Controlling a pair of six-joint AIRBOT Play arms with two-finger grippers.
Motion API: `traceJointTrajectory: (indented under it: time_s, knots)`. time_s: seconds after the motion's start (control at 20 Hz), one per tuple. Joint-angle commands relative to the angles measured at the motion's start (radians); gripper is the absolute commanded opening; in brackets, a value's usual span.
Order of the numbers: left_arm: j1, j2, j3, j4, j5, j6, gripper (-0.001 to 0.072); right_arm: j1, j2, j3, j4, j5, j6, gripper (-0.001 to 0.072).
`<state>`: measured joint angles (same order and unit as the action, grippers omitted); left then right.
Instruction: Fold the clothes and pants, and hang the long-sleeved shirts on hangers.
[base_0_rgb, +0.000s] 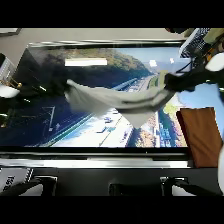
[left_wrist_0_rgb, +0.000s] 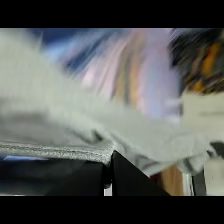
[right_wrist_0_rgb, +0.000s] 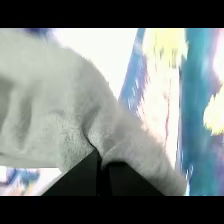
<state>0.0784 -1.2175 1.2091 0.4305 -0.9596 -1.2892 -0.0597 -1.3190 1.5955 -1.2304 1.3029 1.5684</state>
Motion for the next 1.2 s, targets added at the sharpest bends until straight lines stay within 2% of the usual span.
traceJointTrajectory:
  time_s: [0.0,0.15,0.3,0.55,0.7,0.85,1.0,1.15]
  knots:
    - [0.184,0.144,0.314,0.007,-0.201,-0.001,0.0015,0.001,0.258,0.001,0.084,-0.17,-0.123,0.0035]
    - [0.304,0.267,0.509,0.008,-0.317,-0.069,0.0016,0.001,0.503,0.001,0.138,-0.169,-0.133,0.0036]
    - [0.401,0.415,0.539,0.016,-0.312,-0.108,0.0016,0.001,0.694,0.001,0.101,-0.18,0.007,0.0035]
    - [0.497,0.589,0.539,0.241,-0.288,-0.232,0.0016,0.001,0.806,0.021,0.09,-0.177,0.14,0.0036]
    - [0.514,0.621,0.539,0.368,-0.24,-0.282,0.0015,0.001,0.788,0.028,0.093,-0.18,0.184,0.0036]
    - [0.511,0.557,0.528,0.363,-0.262,-0.282,0.0015,0.001,0.694,0.027,0.095,-0.045,0.217,0.0036]
    - [0.49,0.404,0.478,0.306,-0.318,-0.193,0.0016,0.001,0.475,0.026,0.104,0.139,0.246,0.0036]
    - [0.361,0.171,0.403,0.319,-0.298,-0.12,0.0015,0.001,0.203,-0.009,0.18,0.153,0.203,0.0036]
